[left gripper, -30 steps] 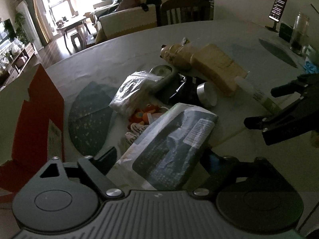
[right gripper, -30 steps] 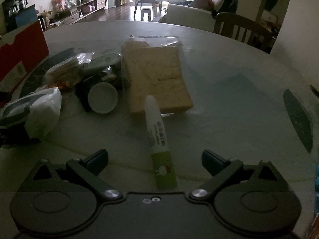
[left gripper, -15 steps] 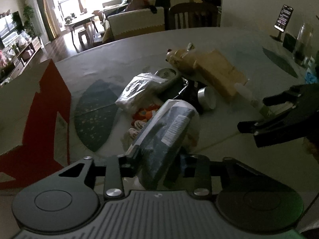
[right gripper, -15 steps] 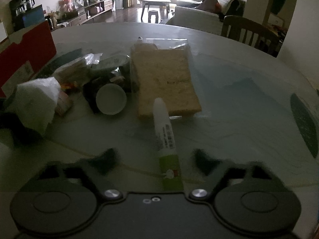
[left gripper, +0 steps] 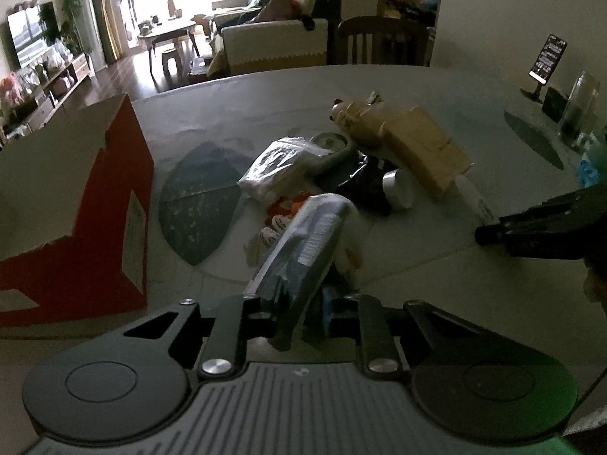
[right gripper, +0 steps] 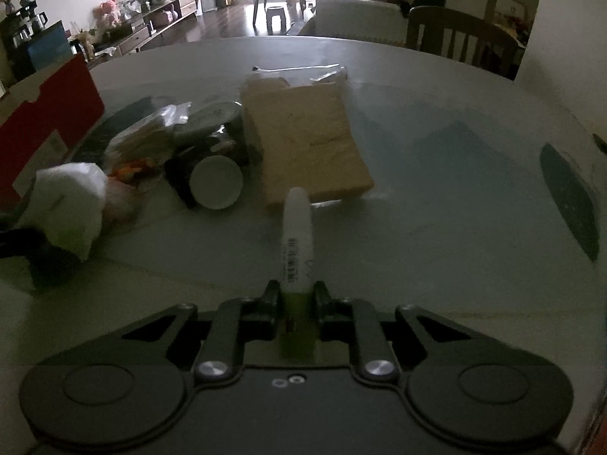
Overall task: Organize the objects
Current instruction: 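Grasp the white tube with the right gripper while the left gripper grasps the plastic bag, then carry the tube and plastic bag over the red-and-white box with both grippers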
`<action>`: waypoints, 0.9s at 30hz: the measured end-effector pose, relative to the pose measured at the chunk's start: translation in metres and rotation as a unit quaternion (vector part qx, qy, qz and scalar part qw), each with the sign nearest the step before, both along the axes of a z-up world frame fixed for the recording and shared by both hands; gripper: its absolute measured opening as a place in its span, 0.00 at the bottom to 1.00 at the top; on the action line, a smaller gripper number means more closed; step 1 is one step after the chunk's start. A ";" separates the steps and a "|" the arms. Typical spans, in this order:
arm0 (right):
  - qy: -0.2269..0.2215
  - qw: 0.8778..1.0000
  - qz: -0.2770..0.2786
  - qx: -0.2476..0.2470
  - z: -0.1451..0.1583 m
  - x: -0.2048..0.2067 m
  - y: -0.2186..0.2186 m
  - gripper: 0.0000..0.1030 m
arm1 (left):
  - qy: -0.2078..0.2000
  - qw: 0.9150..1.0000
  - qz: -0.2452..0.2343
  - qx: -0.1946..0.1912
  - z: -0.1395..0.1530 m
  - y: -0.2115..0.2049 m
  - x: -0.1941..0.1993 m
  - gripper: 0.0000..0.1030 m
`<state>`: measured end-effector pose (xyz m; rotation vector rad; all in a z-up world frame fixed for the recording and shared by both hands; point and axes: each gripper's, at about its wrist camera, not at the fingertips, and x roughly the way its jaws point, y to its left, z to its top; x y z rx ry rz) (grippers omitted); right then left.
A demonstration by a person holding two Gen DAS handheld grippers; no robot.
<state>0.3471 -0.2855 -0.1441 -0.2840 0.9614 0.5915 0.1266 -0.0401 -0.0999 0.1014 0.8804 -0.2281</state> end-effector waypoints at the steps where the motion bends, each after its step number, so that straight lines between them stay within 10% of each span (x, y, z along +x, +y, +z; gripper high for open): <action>1: 0.001 1.000 0.001 0.002 0.002 -0.004 0.000 0.16 | 0.002 1.000 0.000 -0.006 0.001 0.003 -0.001 0.17; 27: 0.014 0.997 0.047 0.053 0.095 -0.096 0.094 0.16 | -0.020 0.994 -0.043 -0.101 0.051 0.095 -0.022 0.08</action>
